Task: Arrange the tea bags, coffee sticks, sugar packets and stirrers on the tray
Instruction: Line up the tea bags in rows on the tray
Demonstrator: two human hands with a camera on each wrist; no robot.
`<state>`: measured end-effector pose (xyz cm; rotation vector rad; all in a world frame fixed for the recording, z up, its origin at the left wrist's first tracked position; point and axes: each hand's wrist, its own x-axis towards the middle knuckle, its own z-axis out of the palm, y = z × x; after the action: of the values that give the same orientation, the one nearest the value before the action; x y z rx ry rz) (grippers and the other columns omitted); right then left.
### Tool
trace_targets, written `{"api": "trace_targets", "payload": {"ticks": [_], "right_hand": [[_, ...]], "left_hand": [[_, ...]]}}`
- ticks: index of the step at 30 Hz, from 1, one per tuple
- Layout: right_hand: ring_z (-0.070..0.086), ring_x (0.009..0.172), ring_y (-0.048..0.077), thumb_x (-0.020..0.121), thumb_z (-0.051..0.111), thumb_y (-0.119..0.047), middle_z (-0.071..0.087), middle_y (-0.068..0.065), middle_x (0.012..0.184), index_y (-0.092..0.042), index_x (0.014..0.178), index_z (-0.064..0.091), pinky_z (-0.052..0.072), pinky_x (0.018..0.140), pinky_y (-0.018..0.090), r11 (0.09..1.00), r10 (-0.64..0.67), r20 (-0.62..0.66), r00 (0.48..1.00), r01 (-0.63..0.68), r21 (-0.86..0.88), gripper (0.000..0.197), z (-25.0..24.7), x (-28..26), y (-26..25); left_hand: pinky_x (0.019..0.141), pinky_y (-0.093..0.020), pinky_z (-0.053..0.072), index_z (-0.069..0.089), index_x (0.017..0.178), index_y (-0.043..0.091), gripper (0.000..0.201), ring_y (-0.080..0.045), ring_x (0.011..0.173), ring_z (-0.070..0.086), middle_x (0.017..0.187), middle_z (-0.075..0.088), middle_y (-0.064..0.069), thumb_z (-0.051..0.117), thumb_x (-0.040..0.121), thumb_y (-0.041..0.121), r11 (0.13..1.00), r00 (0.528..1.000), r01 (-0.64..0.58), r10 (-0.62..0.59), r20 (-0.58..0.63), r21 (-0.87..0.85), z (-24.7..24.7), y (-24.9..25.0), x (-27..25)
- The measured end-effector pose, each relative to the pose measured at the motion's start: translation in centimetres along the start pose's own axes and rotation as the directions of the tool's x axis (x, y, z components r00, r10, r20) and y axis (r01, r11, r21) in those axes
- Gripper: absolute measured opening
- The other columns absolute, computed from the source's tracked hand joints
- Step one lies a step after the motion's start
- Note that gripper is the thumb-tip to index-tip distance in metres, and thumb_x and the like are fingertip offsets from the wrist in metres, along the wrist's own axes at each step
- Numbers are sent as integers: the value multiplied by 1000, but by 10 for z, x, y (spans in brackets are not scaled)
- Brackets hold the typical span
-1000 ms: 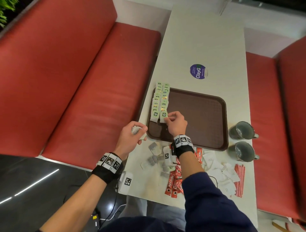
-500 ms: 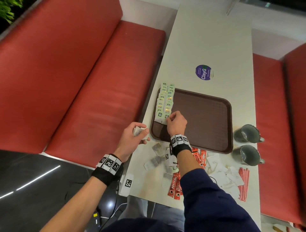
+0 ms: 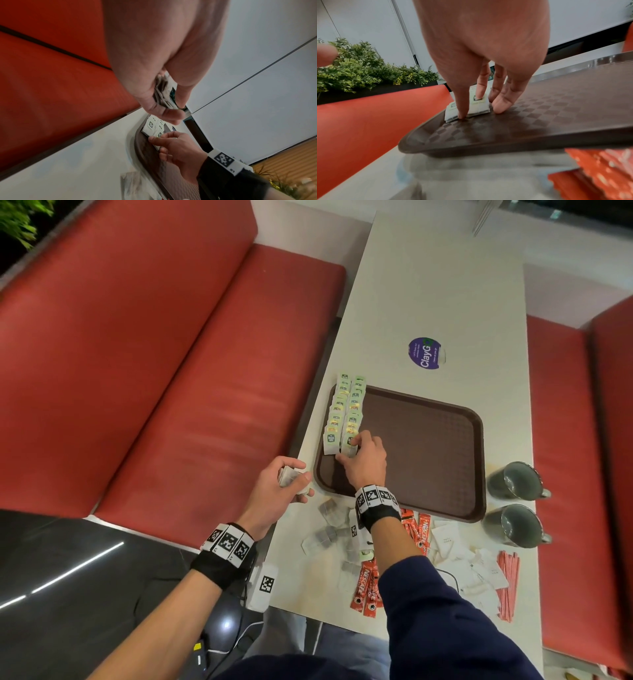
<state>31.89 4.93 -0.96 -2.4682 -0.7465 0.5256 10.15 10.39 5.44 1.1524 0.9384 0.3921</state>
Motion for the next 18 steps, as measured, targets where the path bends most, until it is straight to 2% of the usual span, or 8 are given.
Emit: {"api": "trace_targets", "payload": {"ticks": [4,6,9,11,13,15,16,18], "right_hand": [[63,113,31,84,94,-27,58,6,127,-20,112,59,53,90,41,1000,1,14,1000,-1,-26,45,0,1,-2],[63,116,32,85,93,-23,58,6,129,-18,114,61,54,93,43,1000,3,18,1000,-3,-14,44,-1,2,-2],[61,120,30,85,93,-21,58,7,132,-16,118,64,53,98,43,1000,3,39,999,-3,14,44,-3,-1,0],[62,117,27,87,92,-23,59,6,132,-18,118,65,53,95,40,998,13,24,1000,-14,56,41,-7,-5,1],[65,110,22,92,87,-29,63,3,126,-21,114,66,51,89,34,994,-7,-25,1000,10,109,31,-14,-12,-2],[72,98,15,97,80,-35,72,-5,110,-26,107,69,53,83,31,974,-58,-36,998,64,217,18,-25,-24,-9],[74,91,12,99,77,-37,76,-8,101,-28,104,72,58,81,31,949,-80,-1,997,77,305,11,-33,-33,-15],[77,82,14,102,74,-36,79,-5,90,-30,102,76,65,78,33,887,-146,113,983,80,454,7,-49,-54,-26]], "left_hand": [[78,-35,64,62,123,5,25,-33,90,78,98,71,-15,75,101,9,1000,1000,-3,3,15,-13,-1,1,0],[83,-37,64,62,125,6,27,-33,93,77,96,74,-16,74,101,5,1000,999,-9,10,32,-15,-2,2,0],[90,-38,64,61,129,8,31,-35,103,77,108,75,-25,68,102,-3,1000,998,-16,17,67,-21,-3,3,0],[93,-38,64,60,131,8,33,-36,107,77,115,72,-26,62,103,-9,999,996,-16,20,90,-37,-3,3,-2],[94,-37,64,59,133,7,34,-34,107,78,117,72,-22,59,104,-11,999,994,-20,25,104,-45,-2,4,-3],[96,-39,64,57,134,7,34,-35,107,79,117,73,-23,59,105,-10,998,992,-30,37,123,-61,-1,5,-5],[97,-41,64,57,134,8,33,-36,108,78,119,72,-26,59,105,-9,997,990,-34,43,133,-70,0,5,-5],[98,-45,64,57,133,8,31,-41,107,78,121,71,-28,62,105,-6,996,989,-40,51,142,-80,1,5,-5]]}}
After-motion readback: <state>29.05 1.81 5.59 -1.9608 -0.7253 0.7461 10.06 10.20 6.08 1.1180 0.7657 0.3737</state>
